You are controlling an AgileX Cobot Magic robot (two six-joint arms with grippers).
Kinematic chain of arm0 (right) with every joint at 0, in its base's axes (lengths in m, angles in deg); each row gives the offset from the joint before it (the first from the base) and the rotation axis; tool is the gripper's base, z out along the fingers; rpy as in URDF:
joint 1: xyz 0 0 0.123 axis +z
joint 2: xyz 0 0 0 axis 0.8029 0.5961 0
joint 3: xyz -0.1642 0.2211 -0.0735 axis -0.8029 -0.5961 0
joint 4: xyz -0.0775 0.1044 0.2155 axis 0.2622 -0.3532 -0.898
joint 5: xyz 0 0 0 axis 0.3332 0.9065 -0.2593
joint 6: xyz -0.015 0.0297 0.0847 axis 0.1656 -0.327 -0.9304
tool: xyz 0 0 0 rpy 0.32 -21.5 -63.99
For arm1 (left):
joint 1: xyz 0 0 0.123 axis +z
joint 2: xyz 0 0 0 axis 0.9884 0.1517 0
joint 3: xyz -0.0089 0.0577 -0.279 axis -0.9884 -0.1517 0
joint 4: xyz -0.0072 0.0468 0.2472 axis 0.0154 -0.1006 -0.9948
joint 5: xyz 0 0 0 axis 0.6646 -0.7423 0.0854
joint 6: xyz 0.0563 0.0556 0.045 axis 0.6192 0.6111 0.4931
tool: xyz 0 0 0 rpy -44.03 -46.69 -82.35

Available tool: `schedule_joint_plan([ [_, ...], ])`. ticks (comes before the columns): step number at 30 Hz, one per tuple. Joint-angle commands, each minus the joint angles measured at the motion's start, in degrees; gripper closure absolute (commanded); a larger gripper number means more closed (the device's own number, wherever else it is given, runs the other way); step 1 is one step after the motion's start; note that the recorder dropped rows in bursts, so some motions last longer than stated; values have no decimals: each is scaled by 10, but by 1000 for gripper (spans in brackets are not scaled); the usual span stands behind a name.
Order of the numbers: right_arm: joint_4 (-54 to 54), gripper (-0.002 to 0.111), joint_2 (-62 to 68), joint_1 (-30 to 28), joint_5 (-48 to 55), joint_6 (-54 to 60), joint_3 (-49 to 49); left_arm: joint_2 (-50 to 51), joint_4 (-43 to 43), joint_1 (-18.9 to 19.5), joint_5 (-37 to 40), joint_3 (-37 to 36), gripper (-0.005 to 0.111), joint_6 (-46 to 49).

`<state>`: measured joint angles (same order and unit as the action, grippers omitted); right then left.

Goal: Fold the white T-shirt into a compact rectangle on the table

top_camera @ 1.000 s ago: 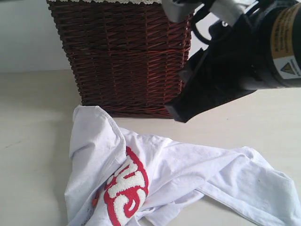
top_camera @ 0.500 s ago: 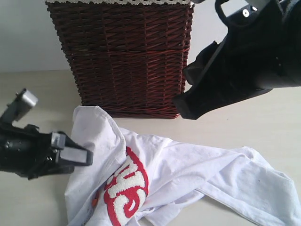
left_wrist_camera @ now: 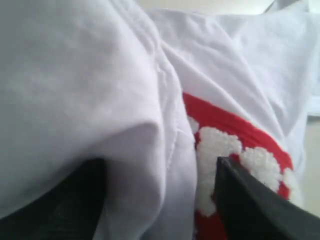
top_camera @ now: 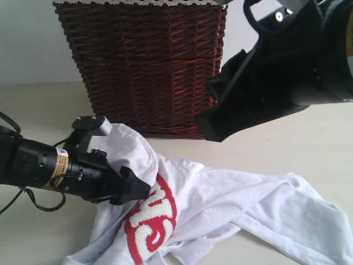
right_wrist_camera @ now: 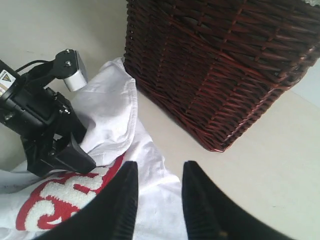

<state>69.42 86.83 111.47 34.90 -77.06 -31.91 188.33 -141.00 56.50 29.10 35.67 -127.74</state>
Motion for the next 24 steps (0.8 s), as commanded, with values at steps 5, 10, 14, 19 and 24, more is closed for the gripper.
schedule_joint_plan([
  [5,0,78,10,-1,-6,3,-1,-22,-82,-15,148,7,49,-46],
  [10,0,78,10,-1,1,7,-1,-23,-94,-15,211,4,100,-62],
  [14,0,78,10,-1,9,14,-1,-41,-108,-9,215,-3,107,-66],
  [19,3,78,10,-1,14,15,-1,-113,-117,7,221,-18,107,-76],
  [24,3,78,10,-1,22,15,-1,-183,-117,79,227,-51,107,-97],
])
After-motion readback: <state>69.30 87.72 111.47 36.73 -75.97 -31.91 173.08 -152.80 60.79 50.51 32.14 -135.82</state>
